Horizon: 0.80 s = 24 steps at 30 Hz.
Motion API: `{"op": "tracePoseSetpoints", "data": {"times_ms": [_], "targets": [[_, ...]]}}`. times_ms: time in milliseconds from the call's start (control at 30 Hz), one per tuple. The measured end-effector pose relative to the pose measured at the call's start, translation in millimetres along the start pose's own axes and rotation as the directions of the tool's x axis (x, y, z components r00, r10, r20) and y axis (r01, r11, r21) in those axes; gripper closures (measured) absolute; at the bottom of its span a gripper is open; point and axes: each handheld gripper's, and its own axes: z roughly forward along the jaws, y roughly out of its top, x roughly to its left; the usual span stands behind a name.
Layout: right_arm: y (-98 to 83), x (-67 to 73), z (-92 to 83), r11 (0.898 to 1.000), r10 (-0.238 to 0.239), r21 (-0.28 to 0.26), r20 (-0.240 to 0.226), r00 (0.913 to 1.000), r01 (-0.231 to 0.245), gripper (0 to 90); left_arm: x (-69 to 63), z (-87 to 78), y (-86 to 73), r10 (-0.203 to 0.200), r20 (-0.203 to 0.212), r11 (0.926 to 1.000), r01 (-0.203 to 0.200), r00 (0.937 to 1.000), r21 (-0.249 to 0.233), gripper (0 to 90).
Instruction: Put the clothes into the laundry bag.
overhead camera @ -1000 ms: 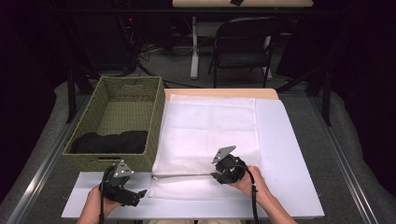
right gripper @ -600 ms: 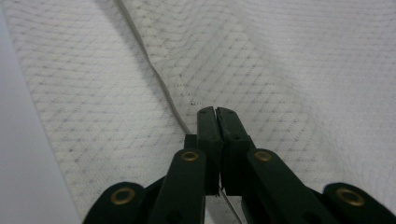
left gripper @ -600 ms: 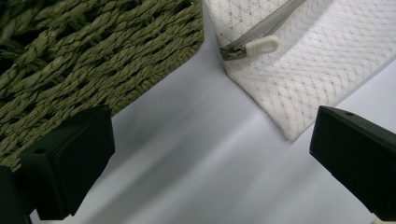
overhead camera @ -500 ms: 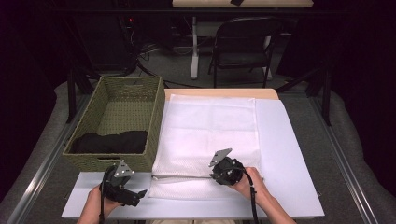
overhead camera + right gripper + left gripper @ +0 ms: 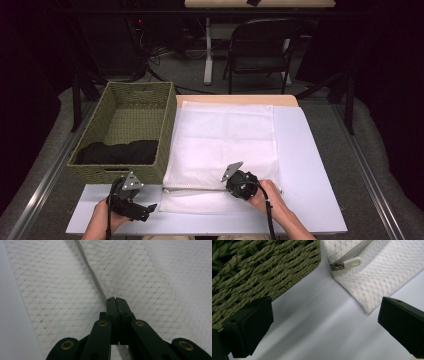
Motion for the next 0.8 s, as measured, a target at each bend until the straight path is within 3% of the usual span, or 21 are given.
{"op": "tracePoseSetpoints", "data": {"times_ms": [267, 367, 433, 600, 700, 800], "targets": [[3.8, -5.7, -17.1, 0.998, 0.026, -0.057, 0.01, 0.9996, -0.026, 90.0, 0.0, -0.4, -1.4, 0.0, 0.0, 1.0, 0.0, 1.0, 0.002, 0.2], [7.1, -8.5, -21.2, 0.996, 0.044, -0.074, 0.045, 0.998, -0.04, 89.9, -0.2, -1.1, -3.7, -0.007, -0.006, 1.0, 0.007, 1.0, 0.004, 0.2], [10.5, -10.3, -16.9, 0.997, 0.042, -0.064, 0.077, 0.9961, -0.037, 89.9, -0.1, -1.7, -5.2, -0.013, -0.01, 0.9999, 0.013, 0.9999, 0.005, 0.2], [17.2, -14.3, 3.0, 0.999, 0.035, -0.01, 0.089, 0.9954, -0.034, 89.8, -1.8, -1.8, -6.9, -0.014, -0.015, 0.9998, 0.014, 0.9998, 0.011, 0.2], [20.7, -17.5, 15.2, 0.999, 0.029, 0.032, 0.064, 0.9975, -0.032, 88.7, -3.0, -0.6, -6.4, -0.011, -0.009, 0.9999, 0.011, 0.9999, 0.012, 0.2], [20.4, -20.8, 18.1, 0.999, 0.035, 0.025, 0.038, 0.9987, -0.036, 84.6, -2.4, 0.3, -7.2, -0.009, -0.006, 0.9997, 0.009, 0.9999, 0.022, 0.2]]}}
